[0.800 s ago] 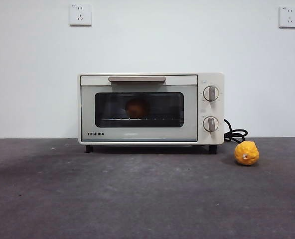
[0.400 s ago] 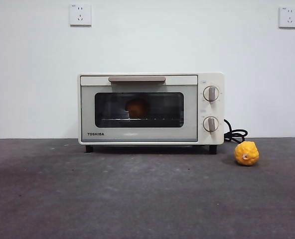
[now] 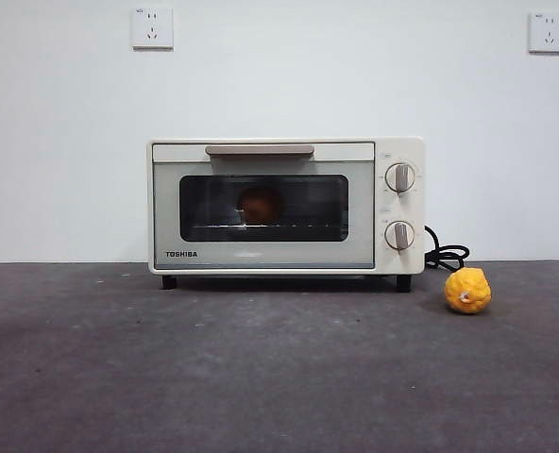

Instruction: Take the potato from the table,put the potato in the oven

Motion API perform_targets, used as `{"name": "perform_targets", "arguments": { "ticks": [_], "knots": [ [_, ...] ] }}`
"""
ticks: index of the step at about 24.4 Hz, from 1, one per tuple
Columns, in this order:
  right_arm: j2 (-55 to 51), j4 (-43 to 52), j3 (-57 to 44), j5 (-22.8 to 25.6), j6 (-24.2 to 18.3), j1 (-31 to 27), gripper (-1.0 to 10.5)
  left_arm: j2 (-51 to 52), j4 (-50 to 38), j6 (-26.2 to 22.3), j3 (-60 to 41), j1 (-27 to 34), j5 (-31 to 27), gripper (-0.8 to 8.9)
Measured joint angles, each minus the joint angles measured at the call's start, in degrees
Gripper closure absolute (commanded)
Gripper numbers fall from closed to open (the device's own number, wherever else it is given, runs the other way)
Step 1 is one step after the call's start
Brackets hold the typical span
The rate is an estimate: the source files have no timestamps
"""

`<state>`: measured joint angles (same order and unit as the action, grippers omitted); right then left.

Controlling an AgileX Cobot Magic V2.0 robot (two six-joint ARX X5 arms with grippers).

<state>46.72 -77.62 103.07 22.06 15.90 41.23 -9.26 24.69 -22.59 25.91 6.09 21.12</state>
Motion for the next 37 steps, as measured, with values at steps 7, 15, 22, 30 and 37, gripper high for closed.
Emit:
{"name": "perform_targets", "arguments": {
  "ticks": [7, 15, 22, 30, 37],
  "knots": [
    [0.0, 0.0, 0.0, 0.0, 0.0, 0.0, 9.4, 4.1, -12.4, 9.9, -15.0, -0.7, 0.0, 8.18],
    [0.3, 0.0, 0.0, 0.0, 0.0, 0.0, 9.4, 4.5, -13.6, 14.8, -20.8, -0.8, -0.1, 8.18],
    [0.3, 0.0, 0.0, 0.0, 0.0, 0.0, 9.4, 4.5, -13.7, 16.2, -24.4, -1.4, -3.5, 8.18],
    [0.3, 0.0, 0.0, 0.0, 0.0, 0.0, 9.4, 4.7, -13.7, 17.7, -24.4, -5.5, -16.5, 8.18],
    [0.3, 0.0, 0.0, 0.0, 0.0, 0.0, 9.4, 8.7, -13.7, 19.6, -24.5, -5.7, -19.3, 8.18]
  ]
}}
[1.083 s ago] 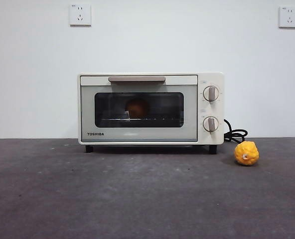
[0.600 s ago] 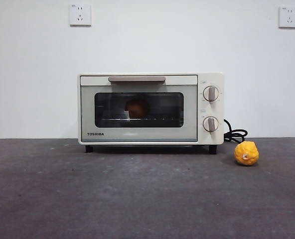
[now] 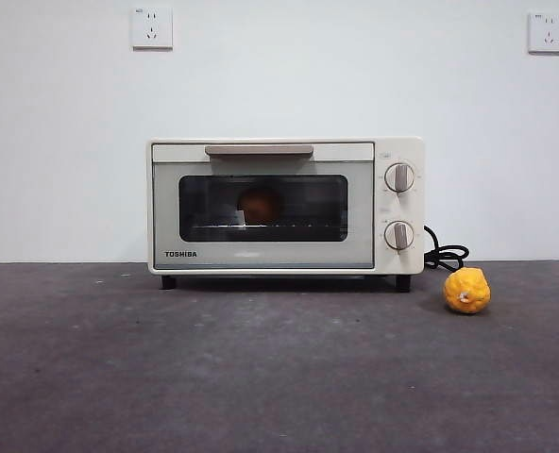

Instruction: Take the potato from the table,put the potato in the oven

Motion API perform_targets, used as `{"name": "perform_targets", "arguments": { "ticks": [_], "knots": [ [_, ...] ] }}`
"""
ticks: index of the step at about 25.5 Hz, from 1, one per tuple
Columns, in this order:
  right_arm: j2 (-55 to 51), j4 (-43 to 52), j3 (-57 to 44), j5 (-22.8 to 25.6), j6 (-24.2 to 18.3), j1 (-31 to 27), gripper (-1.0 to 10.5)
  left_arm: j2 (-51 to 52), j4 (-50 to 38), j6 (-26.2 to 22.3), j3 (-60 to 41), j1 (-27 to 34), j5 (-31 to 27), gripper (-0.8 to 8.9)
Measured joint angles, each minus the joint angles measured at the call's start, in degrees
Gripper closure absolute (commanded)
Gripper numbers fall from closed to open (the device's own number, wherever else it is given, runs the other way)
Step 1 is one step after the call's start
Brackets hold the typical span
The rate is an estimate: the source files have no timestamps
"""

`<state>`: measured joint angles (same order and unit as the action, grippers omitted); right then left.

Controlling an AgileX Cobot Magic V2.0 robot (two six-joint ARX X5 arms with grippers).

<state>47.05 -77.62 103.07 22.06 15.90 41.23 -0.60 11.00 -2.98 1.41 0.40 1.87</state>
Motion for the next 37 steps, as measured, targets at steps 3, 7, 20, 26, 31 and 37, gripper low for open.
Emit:
{"name": "perform_targets", "arguments": {
  "ticks": [3, 7, 20, 26, 31, 37],
  "knots": [
    [0.0, 0.0, 0.0, 0.0, 0.0, 0.0, 9.4, 0.2, -0.3, 2.5, 0.0, 0.0, -1.8, 8.18],
    [0.1, 0.0, 0.0, 0.0, 0.0, 0.0, 9.4, 0.2, -0.3, 3.3, 0.0, 0.0, -2.9, 8.18],
    [0.1, 0.0, 0.0, 0.0, 0.0, 0.0, 9.4, 0.2, -0.4, 3.7, 0.0, 0.0, -0.6, 8.18],
    [0.1, 0.0, 0.0, 0.0, 0.0, 0.0, 9.4, -0.3, -0.4, 3.7, 0.0, 0.0, -0.6, 8.18],
    [0.1, 0.0, 0.0, 0.0, 0.0, 0.0, 9.4, -0.3, -0.4, 3.7, 0.0, 0.0, -0.6, 8.18],
    [0.1, 0.0, 0.0, 0.0, 0.0, 0.0, 9.4, -0.3, -0.4, 3.7, 0.0, 0.0, -0.6, 8.18]
  ]
}}
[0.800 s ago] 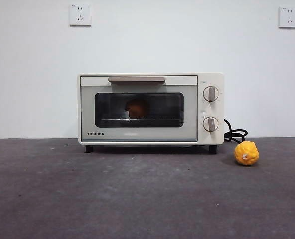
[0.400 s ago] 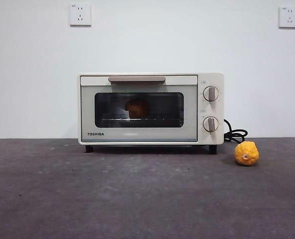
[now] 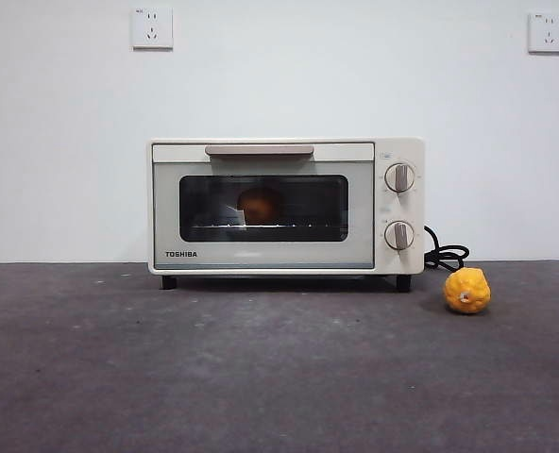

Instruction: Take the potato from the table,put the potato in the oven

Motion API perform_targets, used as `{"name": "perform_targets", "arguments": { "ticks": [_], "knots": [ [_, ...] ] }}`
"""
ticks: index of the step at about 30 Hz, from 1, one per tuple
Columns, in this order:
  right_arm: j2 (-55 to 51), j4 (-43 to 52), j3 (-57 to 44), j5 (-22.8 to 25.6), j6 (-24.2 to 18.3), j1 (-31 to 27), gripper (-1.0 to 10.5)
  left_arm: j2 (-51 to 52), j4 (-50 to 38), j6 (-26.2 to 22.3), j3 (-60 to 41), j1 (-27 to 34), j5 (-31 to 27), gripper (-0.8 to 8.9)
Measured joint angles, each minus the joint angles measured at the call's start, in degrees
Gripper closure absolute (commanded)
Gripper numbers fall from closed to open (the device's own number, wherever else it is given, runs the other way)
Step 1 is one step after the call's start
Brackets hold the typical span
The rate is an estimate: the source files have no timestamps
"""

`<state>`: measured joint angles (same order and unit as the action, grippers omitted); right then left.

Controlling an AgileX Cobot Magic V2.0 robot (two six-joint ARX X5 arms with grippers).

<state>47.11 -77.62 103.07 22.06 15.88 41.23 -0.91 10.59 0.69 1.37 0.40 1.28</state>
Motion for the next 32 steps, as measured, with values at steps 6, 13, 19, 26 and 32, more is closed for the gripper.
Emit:
{"name": "perform_targets", "arguments": {
  "ticks": [6, 13, 19, 26, 32],
  "knots": [
    [0.2, 0.0, 0.0, 0.2, 0.0, -0.1, 9.4, 0.0, 0.0, 0.0, 0.0, 0.0, 0.0, 8.18],
    [0.3, 0.0, 0.0, 3.5, -5.0, -11.1, 9.4, 0.0, 0.0, 0.0, 0.0, 0.0, 0.0, 8.18],
    [-1.0, 3.0, -5.3, 1.8, -13.9, -23.8, 9.4, 0.0, 0.0, 0.0, 0.0, 0.0, 0.0, 8.18],
    [-11.9, 31.2, -30.1, -12.4, -21.1, -30.5, 9.4, 0.0, 0.0, 0.0, 0.0, 0.0, 0.0, 8.18],
    [-20.8, 54.7, -57.4, -22.8, -22.8, -34.9, 9.4, 0.0, 0.0, 0.0, 0.0, 0.0, 0.0, 8.18]
  ]
}}
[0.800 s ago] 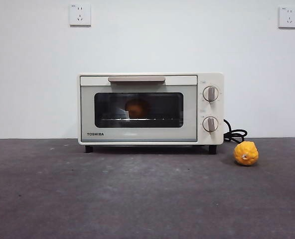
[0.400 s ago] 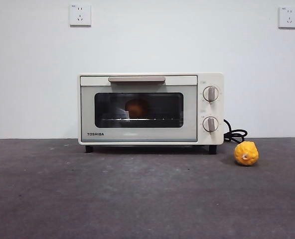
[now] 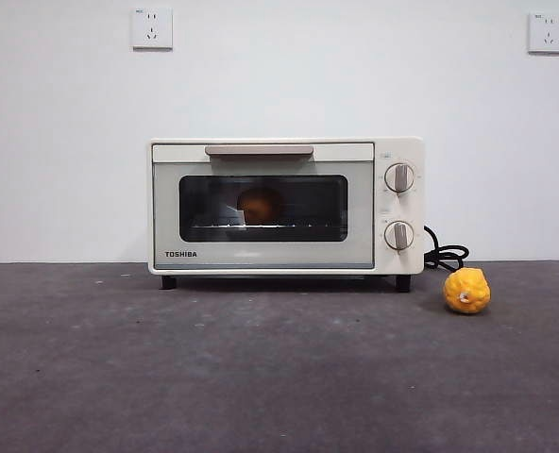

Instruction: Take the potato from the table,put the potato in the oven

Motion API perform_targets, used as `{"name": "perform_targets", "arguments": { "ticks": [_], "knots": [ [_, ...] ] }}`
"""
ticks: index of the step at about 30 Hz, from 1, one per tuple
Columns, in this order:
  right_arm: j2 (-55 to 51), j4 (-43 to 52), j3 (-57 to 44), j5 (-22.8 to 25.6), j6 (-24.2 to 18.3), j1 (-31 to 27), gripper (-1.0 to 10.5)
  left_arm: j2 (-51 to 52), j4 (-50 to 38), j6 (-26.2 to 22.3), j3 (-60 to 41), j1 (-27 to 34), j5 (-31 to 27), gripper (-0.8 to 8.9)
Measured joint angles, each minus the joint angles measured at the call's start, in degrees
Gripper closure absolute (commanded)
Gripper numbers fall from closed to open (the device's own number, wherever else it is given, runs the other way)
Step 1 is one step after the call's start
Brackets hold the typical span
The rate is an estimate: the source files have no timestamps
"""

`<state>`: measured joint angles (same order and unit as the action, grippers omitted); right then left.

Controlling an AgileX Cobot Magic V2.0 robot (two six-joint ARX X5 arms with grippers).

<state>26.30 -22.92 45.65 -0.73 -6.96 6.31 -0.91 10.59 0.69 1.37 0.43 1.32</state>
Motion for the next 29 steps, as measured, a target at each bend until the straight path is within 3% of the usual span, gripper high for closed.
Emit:
{"name": "perform_targets", "arguments": {
  "ticks": [5, 11, 15, 29],
  "knots": [
    [-6.6, 8.9, -17.6, -4.9, -0.2, -3.3, 9.4, 0.0, 0.0, 0.0, 0.0, 0.0, 0.0, 8.18],
    [-14.9, 16.7, -30.0, -5.2, -0.3, -5.6, 9.4, 0.0, 0.0, 0.0, 0.0, 0.0, 0.0, 8.18],
    [-18.9, 16.8, -36.7, -5.2, -0.3, -5.6, 9.4, 0.0, 0.0, 0.0, 0.0, 0.0, 0.0, 8.18],
    [-25.7, 12.2, -44.3, -0.5, 6.8, -7.2, 9.4, 0.0, 0.0, 0.0, 0.0, 0.0, 0.2, 8.18]
  ]
}}
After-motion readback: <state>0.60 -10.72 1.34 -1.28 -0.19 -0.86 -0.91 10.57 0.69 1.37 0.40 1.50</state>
